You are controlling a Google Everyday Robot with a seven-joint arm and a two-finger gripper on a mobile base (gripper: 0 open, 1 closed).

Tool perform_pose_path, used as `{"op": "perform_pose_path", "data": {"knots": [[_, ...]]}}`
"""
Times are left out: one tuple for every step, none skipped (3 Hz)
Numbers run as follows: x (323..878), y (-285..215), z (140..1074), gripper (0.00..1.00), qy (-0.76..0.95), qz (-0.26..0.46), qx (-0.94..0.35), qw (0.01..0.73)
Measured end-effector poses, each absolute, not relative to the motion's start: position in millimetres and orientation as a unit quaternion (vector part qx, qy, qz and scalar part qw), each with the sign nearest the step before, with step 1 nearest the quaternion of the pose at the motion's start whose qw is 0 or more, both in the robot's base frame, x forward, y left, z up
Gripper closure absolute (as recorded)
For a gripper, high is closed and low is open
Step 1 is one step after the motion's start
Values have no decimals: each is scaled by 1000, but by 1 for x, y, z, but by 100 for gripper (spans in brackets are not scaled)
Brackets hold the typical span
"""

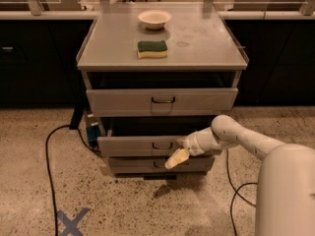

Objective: Close middle drawer

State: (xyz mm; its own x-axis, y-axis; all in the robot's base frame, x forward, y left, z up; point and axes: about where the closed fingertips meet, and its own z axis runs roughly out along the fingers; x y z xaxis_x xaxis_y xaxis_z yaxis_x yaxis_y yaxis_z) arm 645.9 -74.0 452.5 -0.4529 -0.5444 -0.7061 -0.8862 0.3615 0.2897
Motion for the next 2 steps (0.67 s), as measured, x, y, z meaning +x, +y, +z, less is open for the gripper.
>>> {"op": "perform_pose_path", "data": {"knots": [[657,-72,463,0,785,316,-459,272],[654,-67,460,0,783,321,-460,270]]}}
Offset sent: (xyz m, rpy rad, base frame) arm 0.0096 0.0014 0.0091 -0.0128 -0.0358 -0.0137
